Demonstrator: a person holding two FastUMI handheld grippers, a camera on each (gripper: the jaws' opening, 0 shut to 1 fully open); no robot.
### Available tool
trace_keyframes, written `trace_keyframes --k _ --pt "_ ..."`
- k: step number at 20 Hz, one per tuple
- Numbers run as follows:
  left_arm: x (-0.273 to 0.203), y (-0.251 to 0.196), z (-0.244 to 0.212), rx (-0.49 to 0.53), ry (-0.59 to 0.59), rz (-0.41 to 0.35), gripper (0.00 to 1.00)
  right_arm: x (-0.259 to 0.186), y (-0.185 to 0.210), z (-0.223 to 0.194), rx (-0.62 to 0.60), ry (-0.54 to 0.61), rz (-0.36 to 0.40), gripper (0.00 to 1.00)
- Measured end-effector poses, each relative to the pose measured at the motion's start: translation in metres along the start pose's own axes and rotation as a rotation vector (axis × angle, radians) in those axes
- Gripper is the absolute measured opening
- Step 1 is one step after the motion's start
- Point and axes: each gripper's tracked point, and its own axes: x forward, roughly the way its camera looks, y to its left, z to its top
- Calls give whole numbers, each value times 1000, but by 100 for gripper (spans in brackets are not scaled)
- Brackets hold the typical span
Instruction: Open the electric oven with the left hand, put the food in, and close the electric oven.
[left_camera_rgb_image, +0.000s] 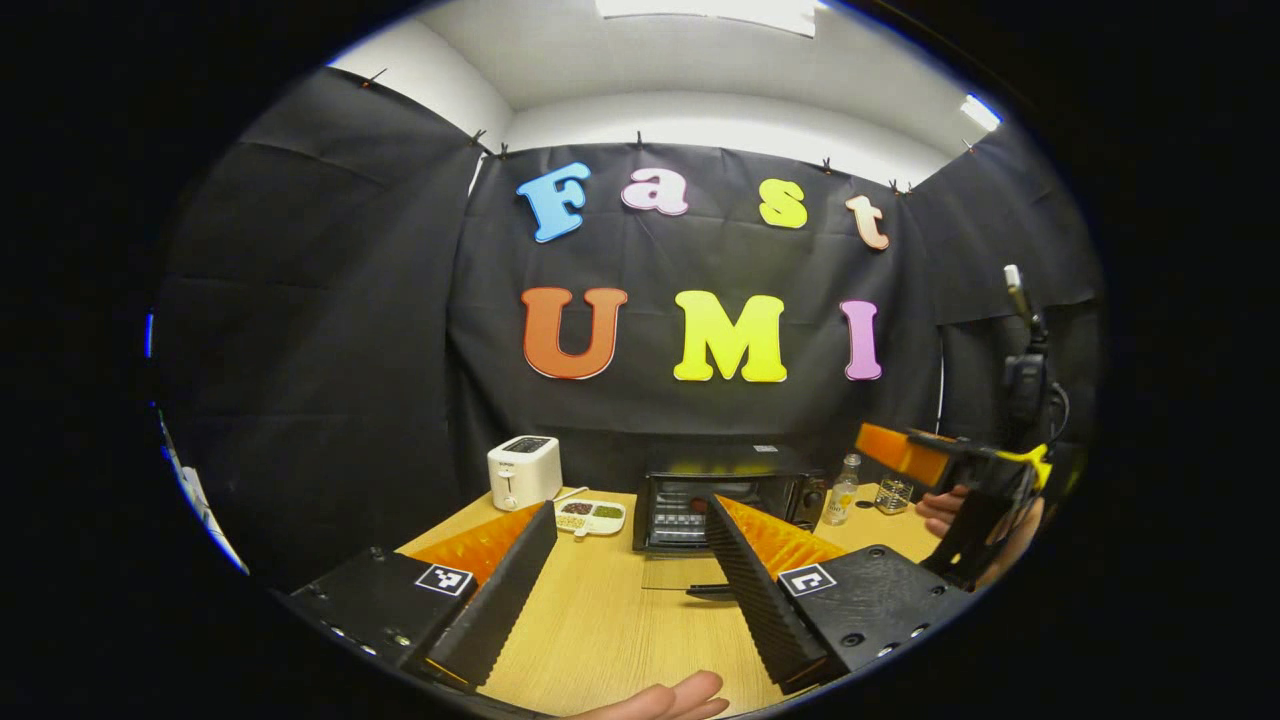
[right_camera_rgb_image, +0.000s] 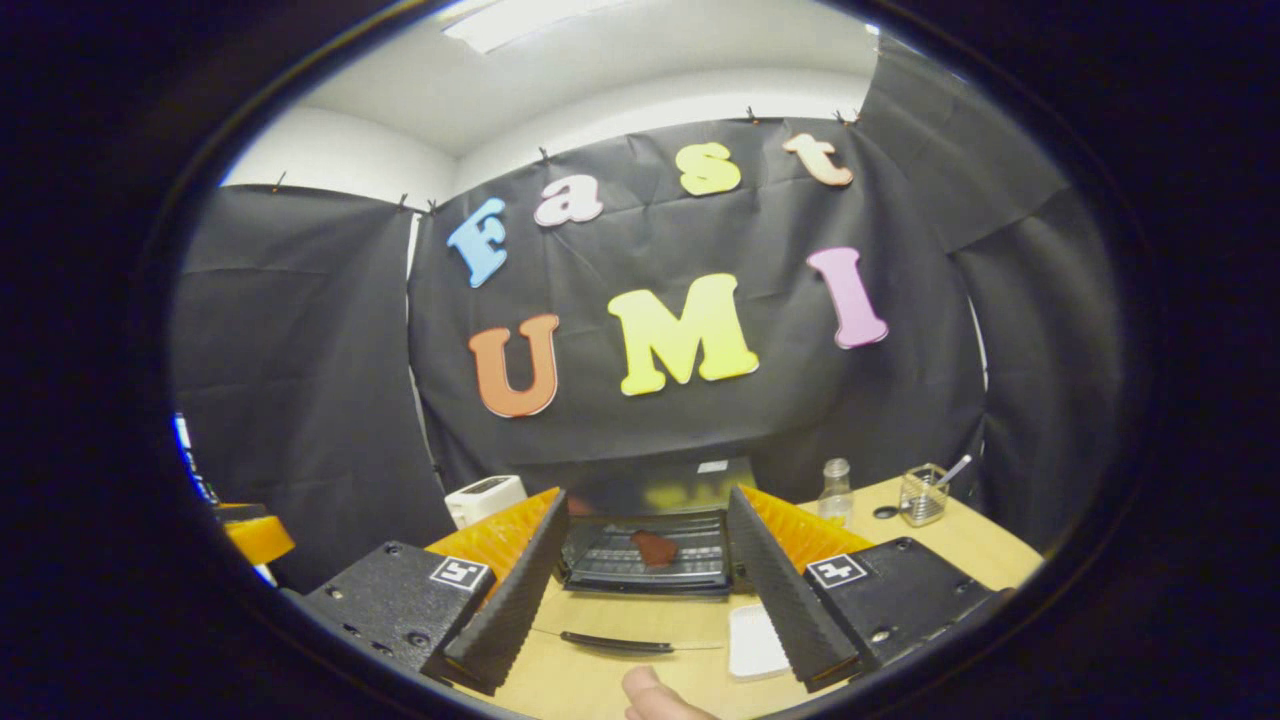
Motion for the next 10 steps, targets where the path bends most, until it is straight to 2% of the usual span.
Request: trace_keyframes --k 1,2,3,4,6,7,8,10 --pt "5 -5 -4 -5 6 -8 95 -10 -6 9 -1 -14 -7 96" --pt "12 -10 -10 -9 16 -18 95 -21 -13 18 -2 -27 -11 100" --pt "18 -16 -15 -11 24 -28 95 -29 -20 26 -6 -43 -17 96" --pt "24 -23 -22 -11 32 -42 95 -37 -28 34 -14 -60 -25 100" --pt "38 -41 -38 2 54 -78 95 -53 -50 50 -41 -90 -58 100" --pt "45 -50 -48 12 71 -95 95 -60 -59 56 -53 -104 -75 95" --pt "53 -60 -60 24 93 -110 95 -66 -67 59 -63 -118 -87 100" --pt "71 -79 -88 36 148 -138 95 -75 -82 66 -70 -141 -111 100"
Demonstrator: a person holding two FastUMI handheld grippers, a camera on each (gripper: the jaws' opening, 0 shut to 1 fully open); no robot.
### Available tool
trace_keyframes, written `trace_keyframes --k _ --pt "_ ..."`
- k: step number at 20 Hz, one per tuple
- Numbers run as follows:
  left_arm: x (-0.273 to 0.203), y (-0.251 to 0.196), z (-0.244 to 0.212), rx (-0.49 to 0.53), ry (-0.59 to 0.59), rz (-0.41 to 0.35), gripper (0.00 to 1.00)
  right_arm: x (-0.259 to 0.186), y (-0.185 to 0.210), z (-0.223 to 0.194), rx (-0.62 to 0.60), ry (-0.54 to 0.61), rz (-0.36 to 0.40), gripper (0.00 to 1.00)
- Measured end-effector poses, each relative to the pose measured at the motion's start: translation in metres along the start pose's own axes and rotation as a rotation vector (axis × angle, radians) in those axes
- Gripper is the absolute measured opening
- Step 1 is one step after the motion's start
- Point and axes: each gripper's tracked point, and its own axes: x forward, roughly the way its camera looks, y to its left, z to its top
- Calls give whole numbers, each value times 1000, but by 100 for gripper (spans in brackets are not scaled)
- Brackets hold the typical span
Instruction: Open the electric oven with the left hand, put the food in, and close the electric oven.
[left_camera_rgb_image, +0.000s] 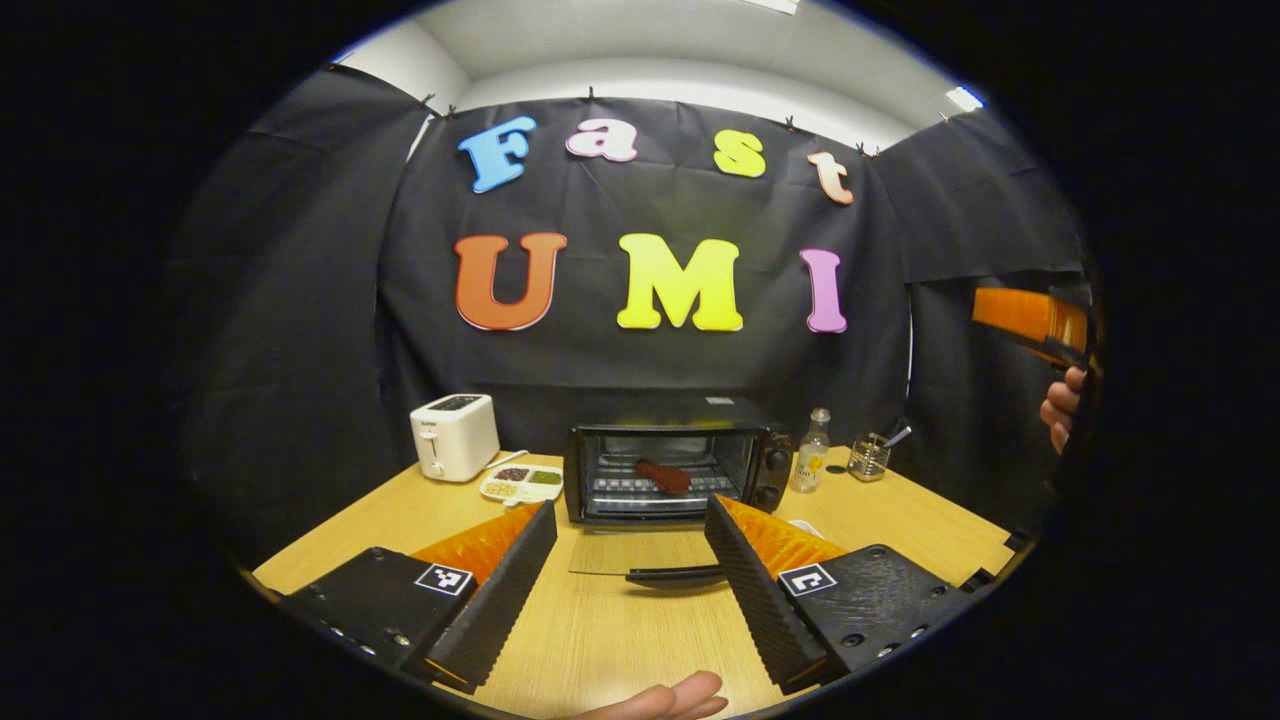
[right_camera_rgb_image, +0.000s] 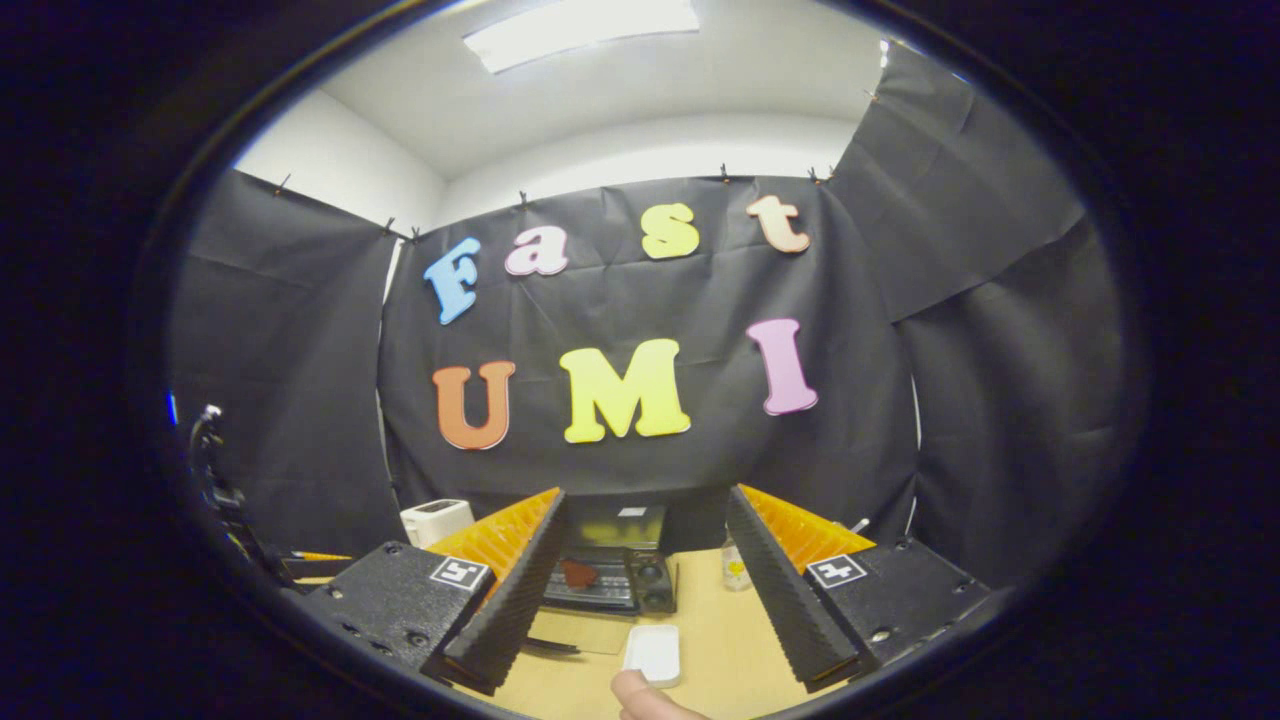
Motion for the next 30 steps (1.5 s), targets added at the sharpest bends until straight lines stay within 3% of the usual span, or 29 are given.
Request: trace_keyframes --k 1,3,4,10,12,13,21,23,24,25,30 --pt "10 -9 -13 -7 30 -12 95 -2 -6 1 2 -6 -6 95" --pt "26 -22 -35 18 85 -18 95 -7 -19 0 3 -3 -13 100" --pt "35 -27 -47 26 117 -25 95 -9 -24 -1 -2 -2 -13 95" --pt "76 -46 -114 -2 285 -47 95 -8 -45 -12 1 7 -4 96" --pt "86 -45 -131 -3 326 -37 96 -4 -50 -18 -5 18 5 100" --pt "91 -46 -136 -4 341 -36 96 -3 -53 -21 -8 24 10 96" --pt "108 -38 -156 54 383 10 94 3 -70 -38 -8 54 11 96" --pt "105 -37 -163 46 406 18 95 4 -72 -43 -4 69 10 100" --pt "104 -40 -167 36 413 13 95 4 -73 -44 -6 72 11 96" --pt "103 -40 -170 28 418 11 95 3 -73 -44 -9 75 11 100" --pt "108 -36 -173 14 425 19 96 0 -71 -48 -6 84 14 100"
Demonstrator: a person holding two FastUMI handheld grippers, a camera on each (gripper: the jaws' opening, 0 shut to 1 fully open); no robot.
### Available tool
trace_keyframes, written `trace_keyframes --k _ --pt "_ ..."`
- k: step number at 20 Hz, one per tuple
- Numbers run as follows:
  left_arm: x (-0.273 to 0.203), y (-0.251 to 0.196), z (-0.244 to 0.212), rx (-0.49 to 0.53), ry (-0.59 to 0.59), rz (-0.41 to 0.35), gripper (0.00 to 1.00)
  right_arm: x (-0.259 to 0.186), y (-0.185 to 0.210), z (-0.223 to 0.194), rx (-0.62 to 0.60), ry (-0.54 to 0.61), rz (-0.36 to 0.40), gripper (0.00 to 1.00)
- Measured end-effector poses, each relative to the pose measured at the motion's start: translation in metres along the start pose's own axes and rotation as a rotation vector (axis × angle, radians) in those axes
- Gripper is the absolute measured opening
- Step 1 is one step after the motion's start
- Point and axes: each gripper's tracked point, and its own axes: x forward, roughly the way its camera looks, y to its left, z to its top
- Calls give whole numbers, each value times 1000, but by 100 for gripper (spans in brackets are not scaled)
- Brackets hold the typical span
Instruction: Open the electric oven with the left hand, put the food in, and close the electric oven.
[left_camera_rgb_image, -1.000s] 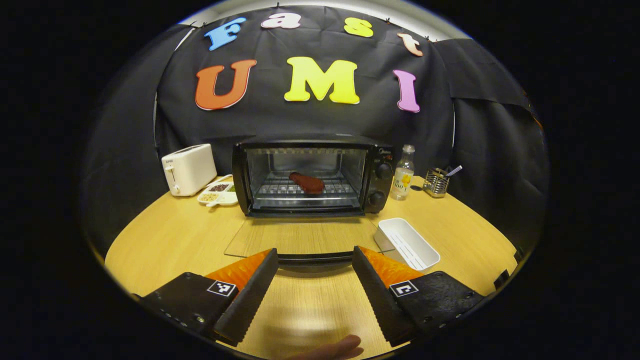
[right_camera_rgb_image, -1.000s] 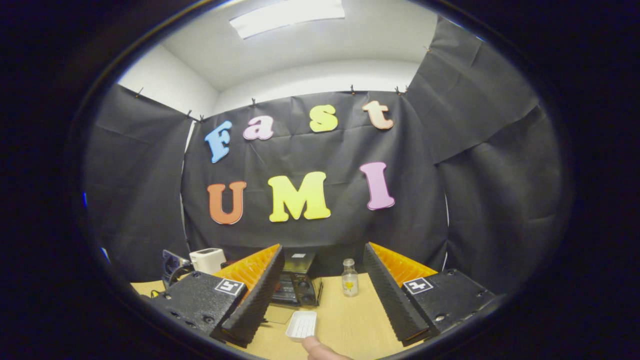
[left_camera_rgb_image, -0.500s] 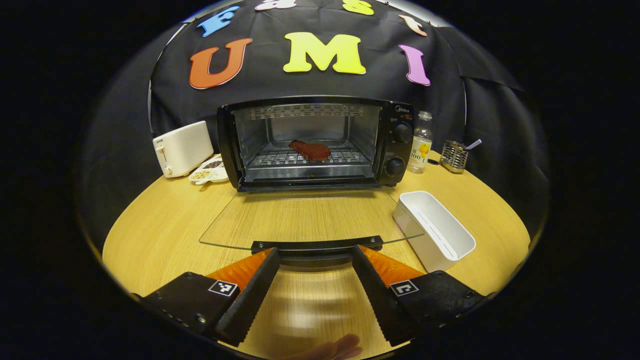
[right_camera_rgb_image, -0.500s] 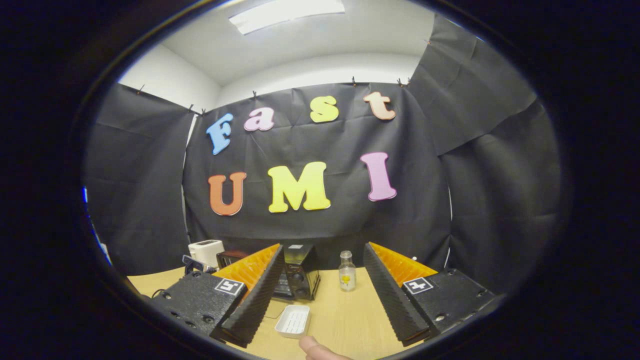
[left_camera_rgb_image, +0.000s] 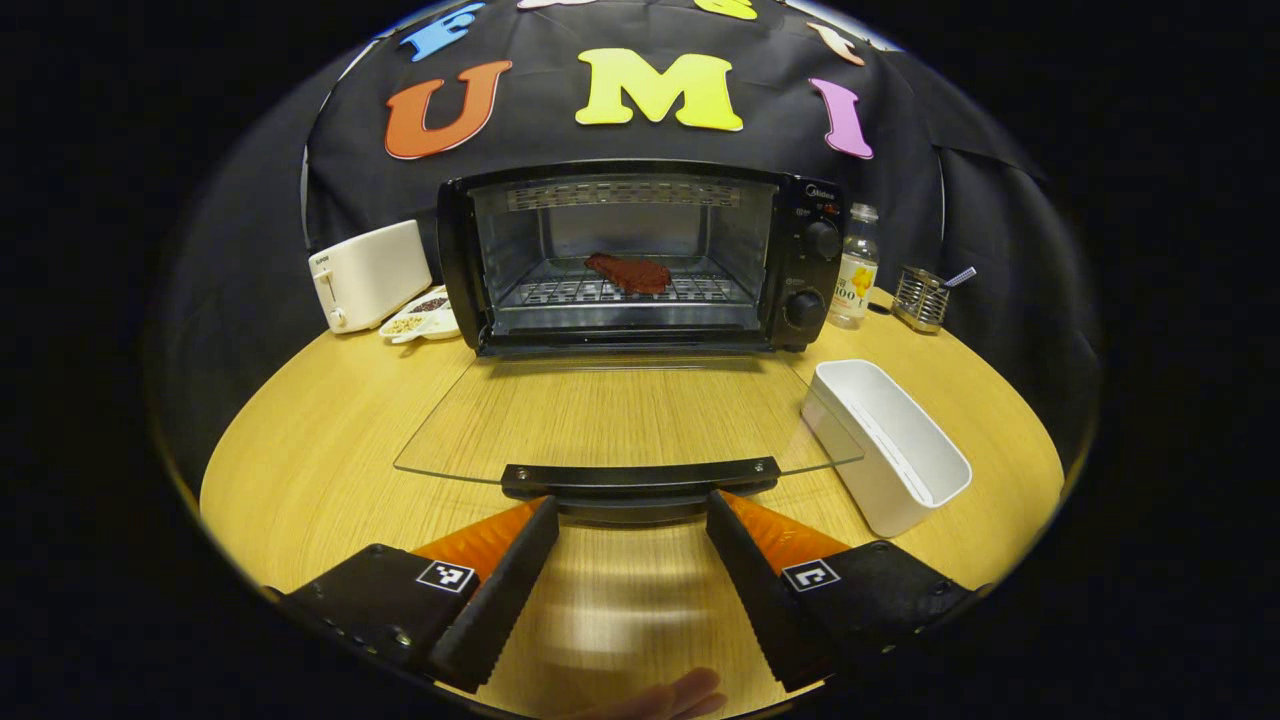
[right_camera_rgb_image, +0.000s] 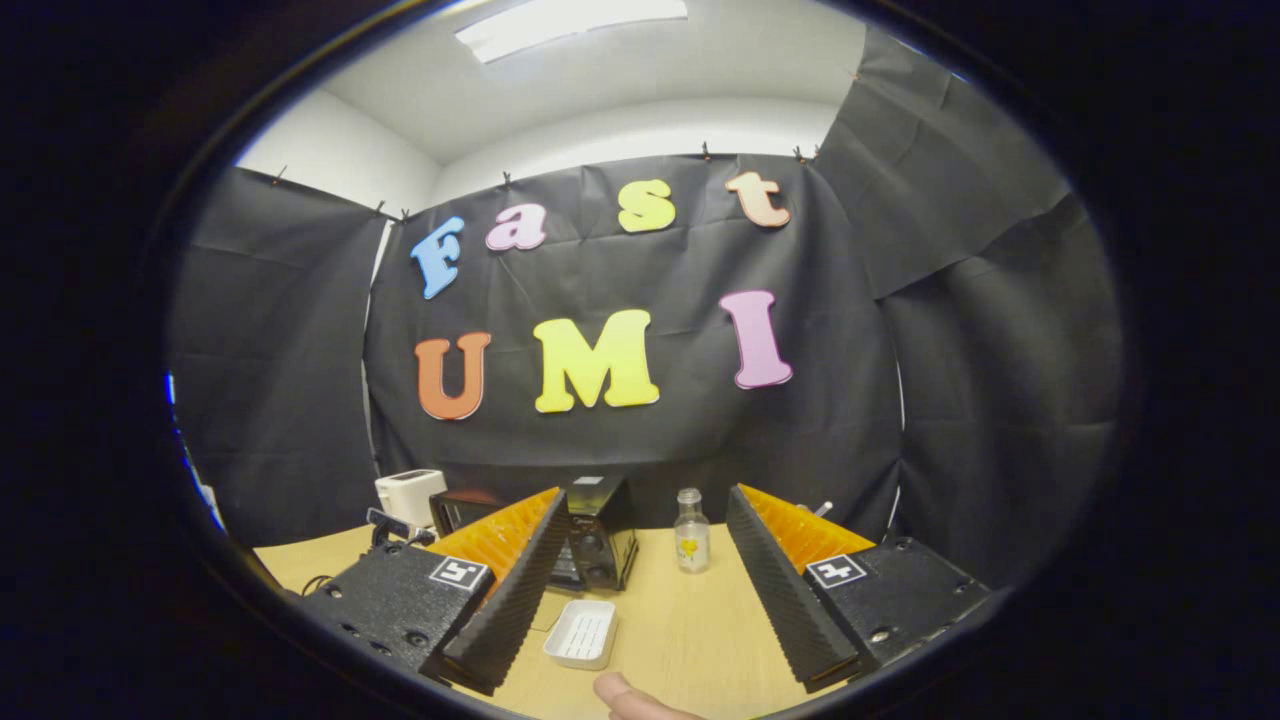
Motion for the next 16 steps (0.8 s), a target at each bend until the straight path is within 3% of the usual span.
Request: trace_keyframes --k 1,4,6,7,9,10,16 --pt "-1 0 3 11 -6 0 96 0 1 -2 2 7 0 96" --pt "-1 -1 2 22 1 2 96 0 4 -5 1 20 1 100" --pt "0 -1 3 24 5 1 96 -3 6 -4 -5 18 0 96" --pt "0 0 4 20 8 1 96 -4 7 -3 -8 17 1 100" --pt "-3 -1 7 19 2 1 96 -5 10 -2 -12 11 1 96" --pt "-5 -2 9 20 -6 1 96 -6 11 -2 -11 6 0 100" --pt "-12 -2 28 12 -30 4 96 -10 8 -2 -3 3 -19 100"
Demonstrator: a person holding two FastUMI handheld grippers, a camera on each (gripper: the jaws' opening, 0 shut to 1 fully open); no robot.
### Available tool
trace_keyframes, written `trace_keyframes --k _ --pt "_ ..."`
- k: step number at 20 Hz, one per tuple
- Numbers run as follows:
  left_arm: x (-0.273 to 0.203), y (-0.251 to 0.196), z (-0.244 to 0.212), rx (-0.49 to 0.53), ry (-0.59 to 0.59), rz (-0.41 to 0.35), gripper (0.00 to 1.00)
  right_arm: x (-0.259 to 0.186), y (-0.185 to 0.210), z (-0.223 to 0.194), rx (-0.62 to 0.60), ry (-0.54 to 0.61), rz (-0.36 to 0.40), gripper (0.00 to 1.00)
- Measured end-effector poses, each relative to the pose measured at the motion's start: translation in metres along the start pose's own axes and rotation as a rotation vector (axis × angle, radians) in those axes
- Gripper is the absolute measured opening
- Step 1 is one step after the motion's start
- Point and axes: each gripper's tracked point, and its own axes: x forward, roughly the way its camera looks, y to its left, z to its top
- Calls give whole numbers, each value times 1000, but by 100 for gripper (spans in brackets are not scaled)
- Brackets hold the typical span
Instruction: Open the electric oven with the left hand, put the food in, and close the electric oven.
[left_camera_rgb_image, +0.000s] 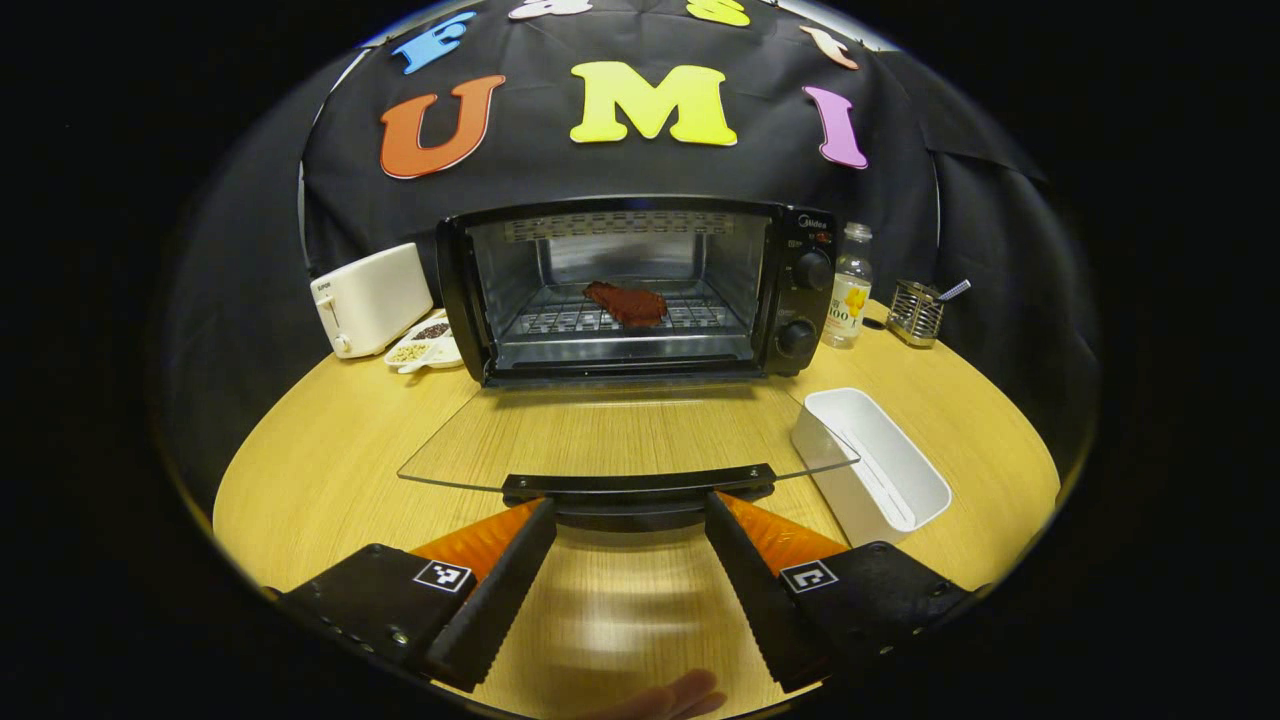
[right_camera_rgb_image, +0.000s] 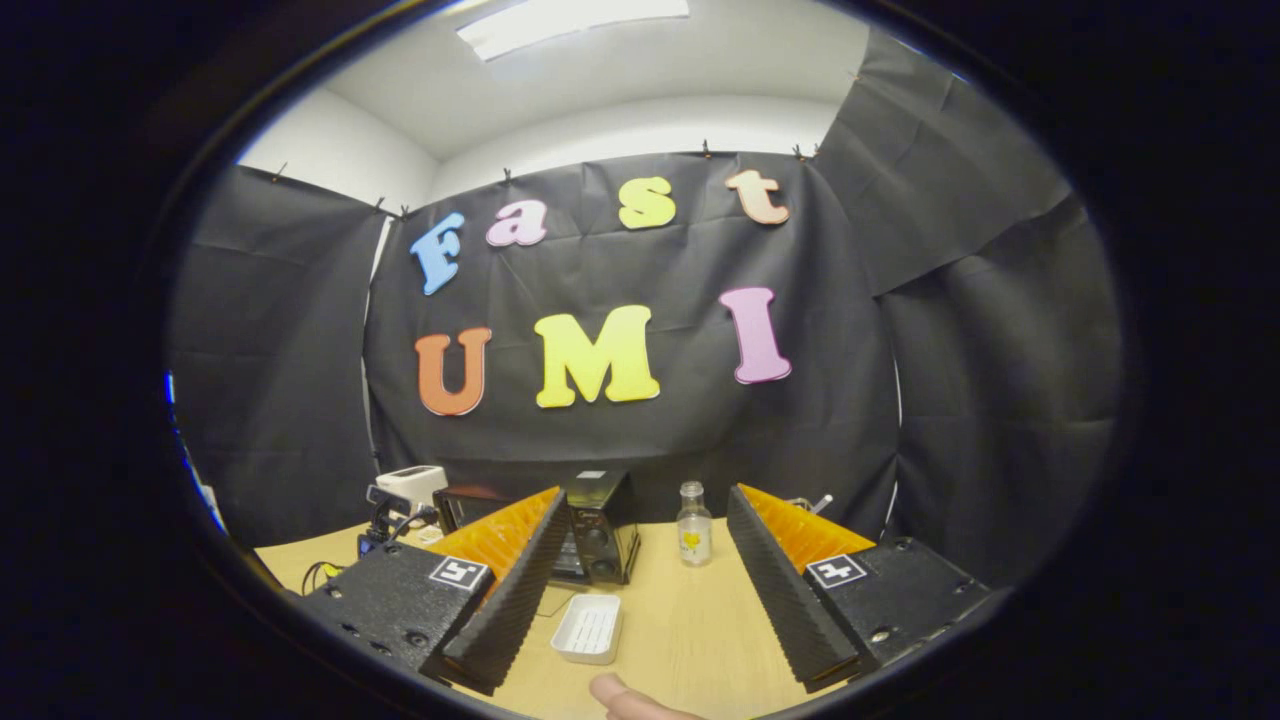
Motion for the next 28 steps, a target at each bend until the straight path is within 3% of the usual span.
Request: trace_keyframes --k 8,13,21,22,23,28 --pt "-5 -2 54 33 -106 15 96 -1 6 2 -12 7 2 100" --pt "-3 2 86 74 -140 16 98 -8 -9 6 -44 6 -55 100" --pt "24 13 131 18 -173 9 98 -17 -4 5 -82 11 -69 100" --pt "23 13 133 8 -176 2 98 -18 -2 6 -84 9 -68 96" --pt "18 15 135 1 -178 5 98 -18 -2 7 -86 10 -68 100" --pt "-25 20 149 -11 -234 11 98 -21 0 11 -84 19 -87 100"
